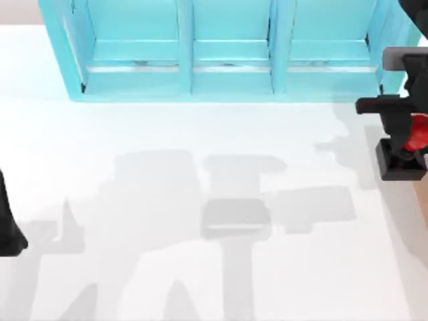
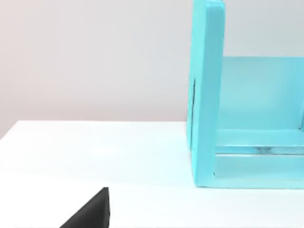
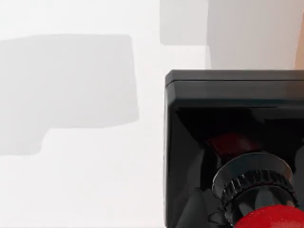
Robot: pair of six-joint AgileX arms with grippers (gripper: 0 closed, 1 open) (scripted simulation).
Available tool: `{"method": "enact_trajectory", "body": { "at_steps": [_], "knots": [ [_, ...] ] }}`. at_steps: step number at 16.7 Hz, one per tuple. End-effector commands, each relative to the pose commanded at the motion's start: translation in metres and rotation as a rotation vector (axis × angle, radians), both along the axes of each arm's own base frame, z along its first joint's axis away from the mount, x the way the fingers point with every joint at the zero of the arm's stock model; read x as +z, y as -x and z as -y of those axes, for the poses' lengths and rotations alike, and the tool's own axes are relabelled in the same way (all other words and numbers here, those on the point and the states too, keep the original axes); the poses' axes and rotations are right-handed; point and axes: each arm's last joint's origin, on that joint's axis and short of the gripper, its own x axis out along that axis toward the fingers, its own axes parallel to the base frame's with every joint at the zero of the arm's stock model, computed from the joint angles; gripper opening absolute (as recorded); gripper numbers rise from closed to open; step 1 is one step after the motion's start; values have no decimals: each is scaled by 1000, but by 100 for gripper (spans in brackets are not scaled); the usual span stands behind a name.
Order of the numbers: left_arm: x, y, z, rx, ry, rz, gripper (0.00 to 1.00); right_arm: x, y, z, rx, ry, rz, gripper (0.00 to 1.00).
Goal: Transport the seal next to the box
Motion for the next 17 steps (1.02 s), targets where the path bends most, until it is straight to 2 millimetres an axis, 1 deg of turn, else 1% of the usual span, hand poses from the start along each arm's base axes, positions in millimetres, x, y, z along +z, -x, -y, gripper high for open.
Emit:
{"method": "enact_trajectory", "body": {
  "at_steps": [2, 5, 17],
  "knots": [
    [0, 0, 0, 0, 0, 0, 100, -7, 1, 0, 1, 0, 1, 0],
    [0, 0, 0, 0, 0, 0, 100, -7, 1, 0, 1, 0, 1, 0],
    [0, 0, 0, 0, 0, 0, 100, -7, 1, 0, 1, 0, 1, 90]
  ]
}}
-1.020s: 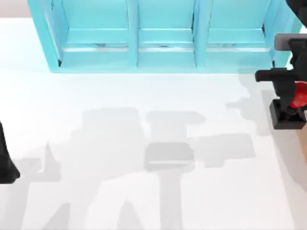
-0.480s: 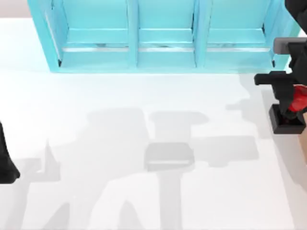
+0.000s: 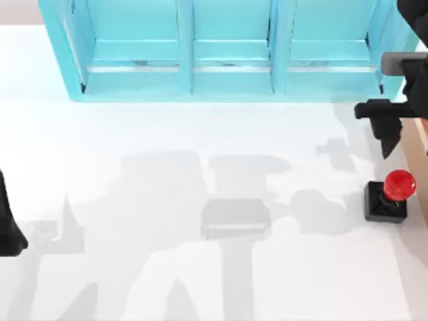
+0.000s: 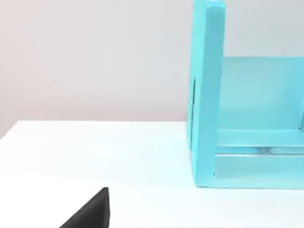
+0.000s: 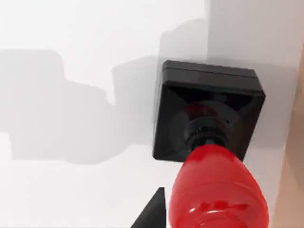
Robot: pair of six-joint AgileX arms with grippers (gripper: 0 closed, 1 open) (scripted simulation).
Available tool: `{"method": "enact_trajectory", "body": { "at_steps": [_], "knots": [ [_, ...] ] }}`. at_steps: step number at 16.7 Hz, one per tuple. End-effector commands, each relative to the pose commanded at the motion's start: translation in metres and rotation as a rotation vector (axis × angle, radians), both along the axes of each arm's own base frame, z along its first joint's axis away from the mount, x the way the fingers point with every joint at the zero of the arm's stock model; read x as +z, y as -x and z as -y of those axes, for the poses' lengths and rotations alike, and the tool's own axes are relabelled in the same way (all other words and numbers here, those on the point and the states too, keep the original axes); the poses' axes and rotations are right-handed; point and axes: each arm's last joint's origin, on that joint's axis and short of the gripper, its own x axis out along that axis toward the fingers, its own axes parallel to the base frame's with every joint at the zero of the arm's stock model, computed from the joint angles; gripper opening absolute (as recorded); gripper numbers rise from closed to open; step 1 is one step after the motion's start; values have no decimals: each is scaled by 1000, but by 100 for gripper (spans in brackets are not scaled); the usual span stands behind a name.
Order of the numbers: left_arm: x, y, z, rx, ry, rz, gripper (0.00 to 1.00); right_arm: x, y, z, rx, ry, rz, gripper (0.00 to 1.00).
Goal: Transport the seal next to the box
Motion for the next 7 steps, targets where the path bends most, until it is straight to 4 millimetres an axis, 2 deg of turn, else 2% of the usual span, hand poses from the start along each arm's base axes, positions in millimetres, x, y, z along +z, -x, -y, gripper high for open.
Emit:
{"method": "enact_trajectory", "body": {
  "at_steps": [1, 2, 7],
  "knots": [
    [0, 0, 0, 0, 0, 0, 100, 0, 0, 0, 0, 0, 0, 98],
    [0, 0, 0, 0, 0, 0, 100, 0, 0, 0, 0, 0, 0, 100],
    [0, 0, 0, 0, 0, 0, 100, 0, 0, 0, 0, 0, 0, 100]
  ]
}}
